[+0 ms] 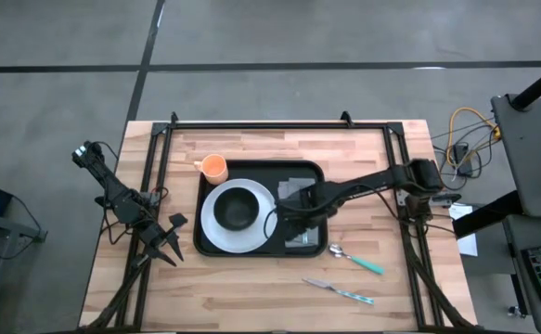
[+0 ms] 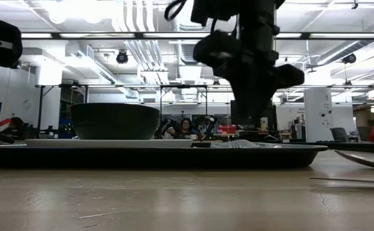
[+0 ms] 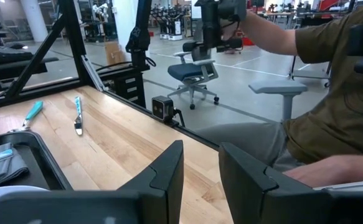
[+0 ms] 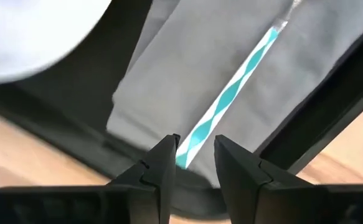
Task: Set up tray
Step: Put the spoon on top of the napkin on the left of the fork
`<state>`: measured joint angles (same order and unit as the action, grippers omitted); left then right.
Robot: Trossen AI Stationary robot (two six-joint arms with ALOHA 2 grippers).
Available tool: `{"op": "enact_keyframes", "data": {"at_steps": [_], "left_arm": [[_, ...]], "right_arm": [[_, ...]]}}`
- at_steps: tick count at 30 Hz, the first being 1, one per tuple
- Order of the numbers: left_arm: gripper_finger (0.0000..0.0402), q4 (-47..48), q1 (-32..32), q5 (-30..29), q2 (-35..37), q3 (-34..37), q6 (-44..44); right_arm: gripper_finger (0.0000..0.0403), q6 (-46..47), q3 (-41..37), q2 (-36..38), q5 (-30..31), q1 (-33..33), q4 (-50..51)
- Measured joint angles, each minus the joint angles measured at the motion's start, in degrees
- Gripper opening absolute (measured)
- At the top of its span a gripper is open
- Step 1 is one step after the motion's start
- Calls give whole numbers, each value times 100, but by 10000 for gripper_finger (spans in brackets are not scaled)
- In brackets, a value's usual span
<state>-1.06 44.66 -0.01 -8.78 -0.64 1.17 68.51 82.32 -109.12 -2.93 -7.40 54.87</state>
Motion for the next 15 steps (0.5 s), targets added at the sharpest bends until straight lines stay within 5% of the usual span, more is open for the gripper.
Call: {"op": "enact_keyframes", "data": {"at_steps": [15], "left_arm": [[84, 0, 0, 0, 0, 0, 0]], "right_arm": [[81, -1049, -18, 101, 17, -821, 234]]}}
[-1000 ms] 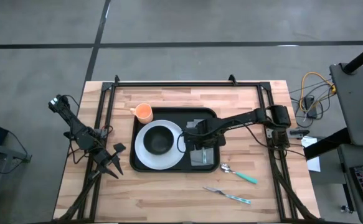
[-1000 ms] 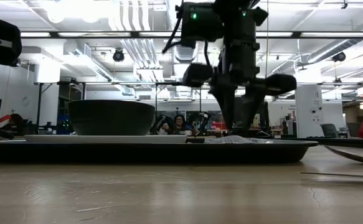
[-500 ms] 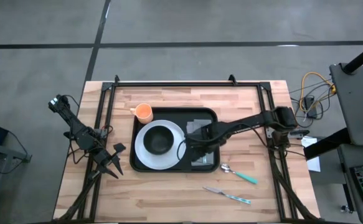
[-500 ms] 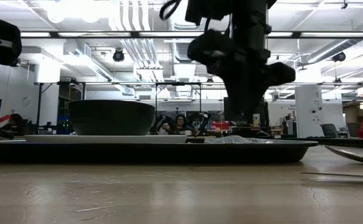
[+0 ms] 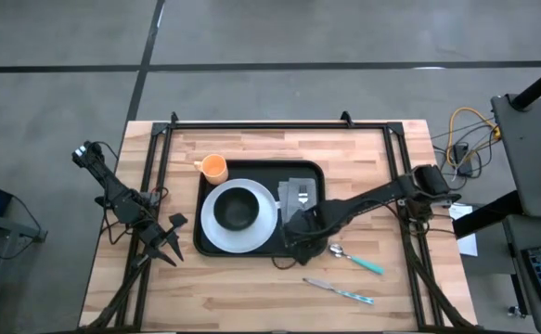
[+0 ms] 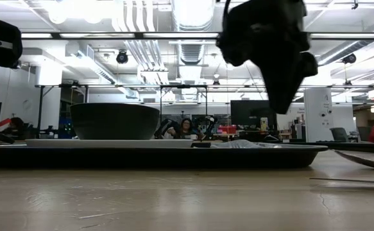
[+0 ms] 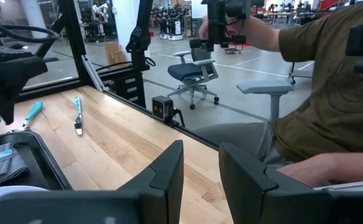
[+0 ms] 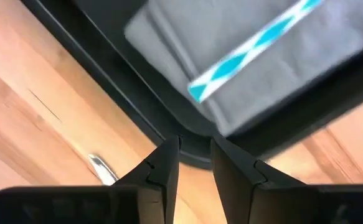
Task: Set up tray
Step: Put the spoon on top of the napkin on the left of the fork
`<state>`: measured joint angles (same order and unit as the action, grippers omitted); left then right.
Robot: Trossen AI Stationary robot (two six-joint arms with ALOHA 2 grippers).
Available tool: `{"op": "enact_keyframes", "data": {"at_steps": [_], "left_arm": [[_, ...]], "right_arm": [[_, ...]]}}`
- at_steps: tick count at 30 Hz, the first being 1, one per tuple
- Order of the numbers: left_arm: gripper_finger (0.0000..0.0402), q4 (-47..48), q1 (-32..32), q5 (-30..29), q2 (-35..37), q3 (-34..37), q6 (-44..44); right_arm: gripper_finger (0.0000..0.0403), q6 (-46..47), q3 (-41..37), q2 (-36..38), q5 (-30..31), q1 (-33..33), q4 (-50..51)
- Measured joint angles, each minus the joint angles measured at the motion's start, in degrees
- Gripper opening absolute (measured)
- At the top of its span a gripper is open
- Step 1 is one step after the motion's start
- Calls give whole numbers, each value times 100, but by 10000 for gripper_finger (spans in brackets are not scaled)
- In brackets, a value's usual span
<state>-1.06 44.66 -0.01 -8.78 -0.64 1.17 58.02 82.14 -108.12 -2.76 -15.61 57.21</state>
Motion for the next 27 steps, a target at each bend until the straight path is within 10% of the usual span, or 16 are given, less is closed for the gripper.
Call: {"op": "enact_keyframes", "data": {"at_steps": [14, 27], "left_arm": [[84, 0, 0, 0, 2, 0, 0], [84, 0, -2, 0, 2, 0, 0]], "right_arm": [[84, 881, -1080, 882, 700, -829, 616], [102, 1938, -3216, 2756, 298, -1391, -968]]}}
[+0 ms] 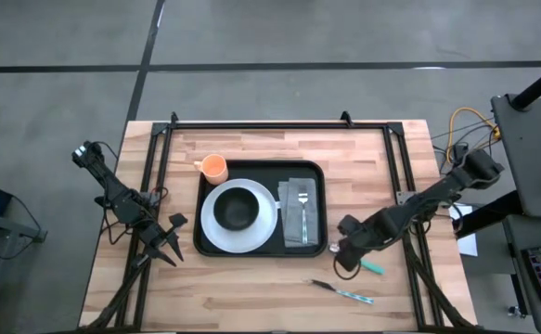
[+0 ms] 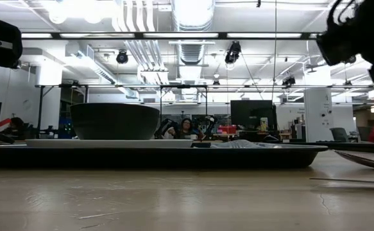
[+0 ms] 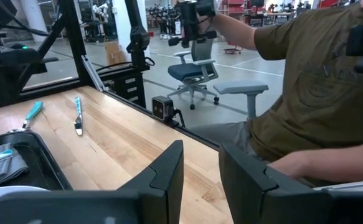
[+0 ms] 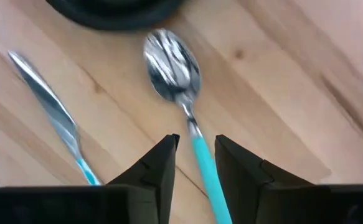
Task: Set up tray
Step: Put the spoon on top of the napkin on the left of the fork
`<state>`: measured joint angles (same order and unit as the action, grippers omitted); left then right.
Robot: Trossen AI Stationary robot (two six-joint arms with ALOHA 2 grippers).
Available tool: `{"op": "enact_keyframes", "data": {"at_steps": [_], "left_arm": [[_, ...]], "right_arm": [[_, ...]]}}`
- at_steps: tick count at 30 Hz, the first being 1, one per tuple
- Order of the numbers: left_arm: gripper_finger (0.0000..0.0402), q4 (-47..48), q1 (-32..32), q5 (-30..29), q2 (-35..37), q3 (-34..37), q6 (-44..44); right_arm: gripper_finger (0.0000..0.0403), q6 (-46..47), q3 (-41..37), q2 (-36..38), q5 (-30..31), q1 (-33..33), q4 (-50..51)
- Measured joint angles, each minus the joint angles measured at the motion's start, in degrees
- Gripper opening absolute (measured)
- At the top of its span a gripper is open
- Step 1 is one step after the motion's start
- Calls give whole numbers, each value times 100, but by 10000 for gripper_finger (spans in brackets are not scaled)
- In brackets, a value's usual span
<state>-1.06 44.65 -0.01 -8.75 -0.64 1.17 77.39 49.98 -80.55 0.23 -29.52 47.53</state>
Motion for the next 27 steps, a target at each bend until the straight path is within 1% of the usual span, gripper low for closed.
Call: {"op": "enact_keyframes", "data": {"at_steps": [2, 5, 8, 12, 15, 22, 27], "left_arm": [[84, 0, 0, 0, 0, 0, 0], [84, 0, 1, 0, 0, 0, 0], [84, 1, 2, 0, 2, 0, 0], [84, 2, 1, -1, 2, 0, 0], [84, 2, 0, 0, 0, 0, 0], [84, 0, 0, -2, 0, 0, 0], [84, 1, 2, 0, 2, 0, 0]], "right_arm": [[109, -61, -104, 46, -180, 0, 10], [123, -280, -172, 57, -225, 0, 6], [137, -498, -205, -51, -263, 0, 7], [155, -686, -227, -250, -527, -7, 14], [165, -833, -233, -417, -542, -60, 16], [175, -1011, -239, -757, -537, -310, -87], [174, -1015, -237, -938, -521, -503, -261]]}}
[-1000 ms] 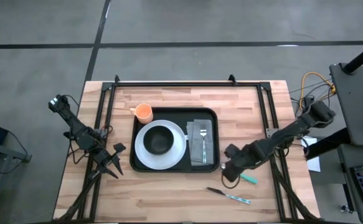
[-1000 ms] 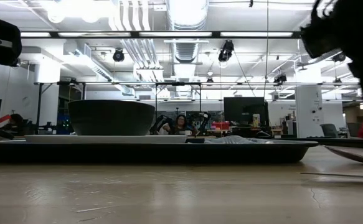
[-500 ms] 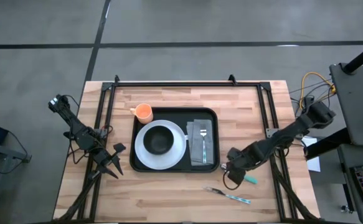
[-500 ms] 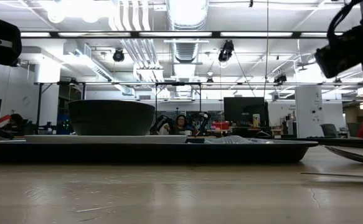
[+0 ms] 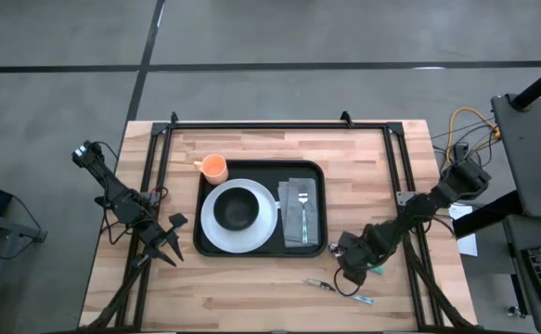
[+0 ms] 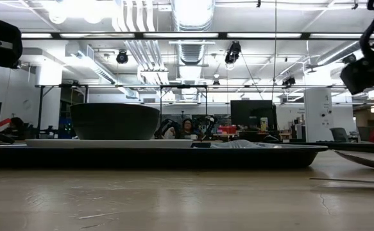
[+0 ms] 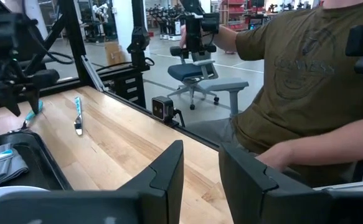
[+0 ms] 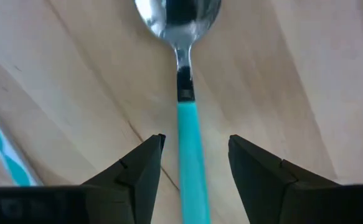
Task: Set up tray
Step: Put the spoon on top of the napkin on the left of the fork
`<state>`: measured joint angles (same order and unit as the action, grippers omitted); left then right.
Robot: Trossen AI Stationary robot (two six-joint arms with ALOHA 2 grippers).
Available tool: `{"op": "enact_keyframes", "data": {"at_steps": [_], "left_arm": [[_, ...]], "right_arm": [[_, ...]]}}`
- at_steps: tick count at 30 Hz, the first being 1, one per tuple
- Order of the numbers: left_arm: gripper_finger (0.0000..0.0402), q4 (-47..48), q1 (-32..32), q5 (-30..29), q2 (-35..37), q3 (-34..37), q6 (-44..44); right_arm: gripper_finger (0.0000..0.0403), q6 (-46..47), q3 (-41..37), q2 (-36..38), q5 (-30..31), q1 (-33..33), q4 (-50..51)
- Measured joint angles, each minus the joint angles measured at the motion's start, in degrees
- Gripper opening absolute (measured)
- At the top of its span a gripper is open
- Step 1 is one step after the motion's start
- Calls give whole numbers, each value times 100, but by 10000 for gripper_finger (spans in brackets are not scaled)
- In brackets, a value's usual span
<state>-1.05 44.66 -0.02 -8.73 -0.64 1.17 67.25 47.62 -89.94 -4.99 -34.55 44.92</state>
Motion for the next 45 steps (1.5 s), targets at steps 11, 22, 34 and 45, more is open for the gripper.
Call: {"op": "enact_keyframes", "data": {"at_steps": [11, 22, 34, 45], "left_arm": [[84, 1, 0, 0, 0, 0, 0], [84, -1, -2, 0, 2, 0, 0], [84, -1, 0, 0, 0, 0, 0], [84, -1, 0, 0, 0, 0, 0]], "right_arm": [[147, -126, 28, -635, -116, -91, -38], [35, 1005, 69, 32, -55, -111, 8], [35, 2366, 153, 470, -44, 174, 519], [47, 2234, 155, 473, -132, 1136, 527]]}}
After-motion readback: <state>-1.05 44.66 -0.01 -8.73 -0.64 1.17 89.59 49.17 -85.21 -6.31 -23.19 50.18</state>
